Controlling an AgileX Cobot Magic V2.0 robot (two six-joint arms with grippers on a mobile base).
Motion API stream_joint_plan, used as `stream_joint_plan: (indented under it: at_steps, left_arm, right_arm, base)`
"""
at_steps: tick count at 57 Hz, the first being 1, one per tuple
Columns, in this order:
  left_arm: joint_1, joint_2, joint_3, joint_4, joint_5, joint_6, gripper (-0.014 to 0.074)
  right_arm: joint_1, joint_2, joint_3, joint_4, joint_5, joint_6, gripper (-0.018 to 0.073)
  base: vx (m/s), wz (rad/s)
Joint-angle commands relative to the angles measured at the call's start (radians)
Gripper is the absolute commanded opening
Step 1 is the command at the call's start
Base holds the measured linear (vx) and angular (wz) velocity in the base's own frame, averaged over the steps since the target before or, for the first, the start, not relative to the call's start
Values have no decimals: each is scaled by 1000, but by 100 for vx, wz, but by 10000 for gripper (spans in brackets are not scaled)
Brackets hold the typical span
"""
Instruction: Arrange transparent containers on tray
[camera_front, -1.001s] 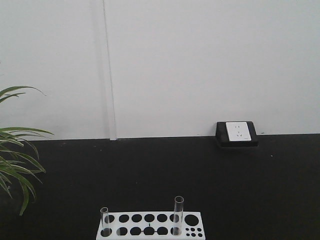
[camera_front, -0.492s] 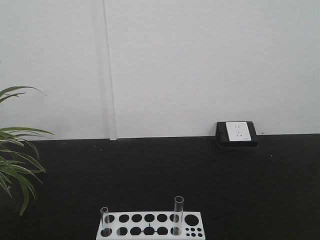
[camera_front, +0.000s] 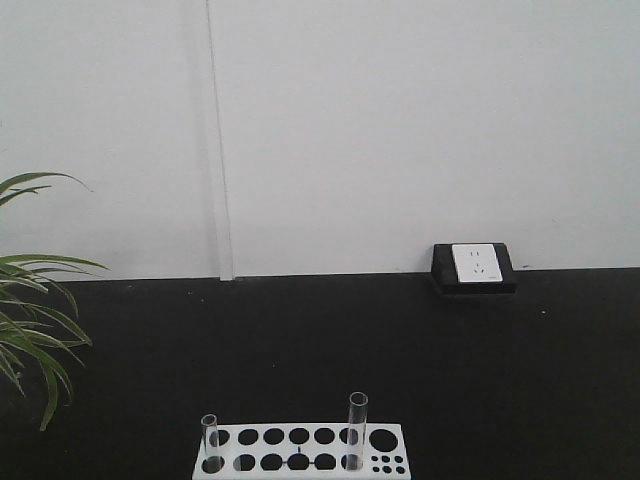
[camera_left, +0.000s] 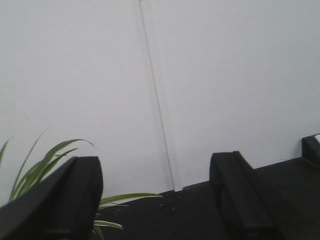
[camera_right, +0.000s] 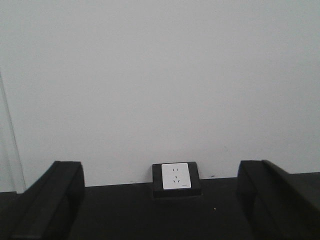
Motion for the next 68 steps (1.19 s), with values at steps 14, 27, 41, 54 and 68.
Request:
stream_joint_plan:
  at_steps: [14, 27, 41, 54, 68]
  left_arm:
    - [-141, 26, 332, 25, -411, -127, 536]
    - [-227, 219, 370, 160, -625, -142, 503]
    - [-248, 489, 370, 160, -877, -193, 502]
    - [-248, 683, 329, 175, -1049, -195, 502]
    - [-248, 791, 232, 202, -1031, -196, 502]
  right_arm:
    - [-3, 53, -32, -7, -78, -13, 516]
    - [-3, 88, -32, -9, -78, -16, 504]
    - [-3, 101, -32, -30, -81, -16, 504]
    - [-3, 101, -32, -33, -85, -17, 504]
    - [-3, 101, -32, -33, -85, -17, 504]
  base:
    - [0, 0]
    - [0, 0]
    - [0, 0]
    - [0, 0]
    - [0, 0]
